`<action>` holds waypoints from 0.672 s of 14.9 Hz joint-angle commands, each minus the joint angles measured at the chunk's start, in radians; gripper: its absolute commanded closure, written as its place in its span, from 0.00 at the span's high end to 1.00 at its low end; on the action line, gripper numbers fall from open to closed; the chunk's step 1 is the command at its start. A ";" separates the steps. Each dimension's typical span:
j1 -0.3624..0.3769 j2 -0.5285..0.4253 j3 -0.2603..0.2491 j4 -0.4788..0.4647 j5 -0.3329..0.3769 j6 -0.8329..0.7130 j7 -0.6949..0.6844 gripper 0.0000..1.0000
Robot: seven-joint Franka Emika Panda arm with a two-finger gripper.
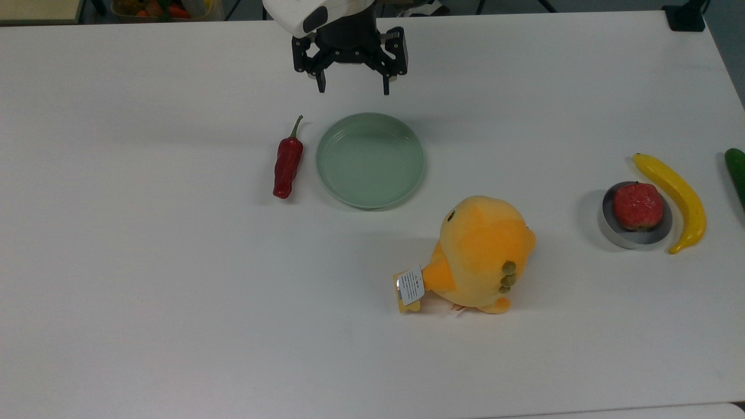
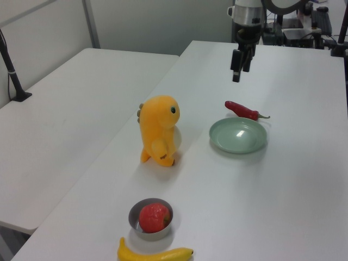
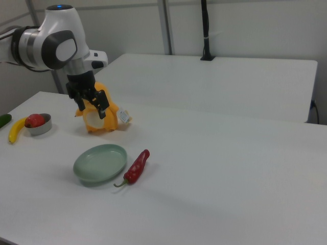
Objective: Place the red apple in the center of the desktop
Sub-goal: 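Move the open gripper from above the green plate toward the grey bowl, then lower the open gripper over the red apple in the grey bowl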
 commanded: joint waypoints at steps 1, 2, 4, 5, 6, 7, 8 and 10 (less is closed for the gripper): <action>0.003 0.058 0.000 0.023 0.014 0.135 0.076 1.00; 0.008 0.070 0.002 0.036 0.014 0.157 0.086 1.00; 0.025 0.115 0.040 0.093 0.014 0.185 0.102 1.00; 0.026 0.141 0.065 0.128 0.008 0.189 0.119 1.00; 0.028 0.165 0.091 0.156 0.003 0.191 0.137 1.00; 0.032 0.190 0.118 0.183 -0.003 0.193 0.149 1.00; 0.050 0.213 0.135 0.213 -0.009 0.193 0.153 1.00; 0.103 0.248 0.142 0.253 -0.012 0.231 0.180 1.00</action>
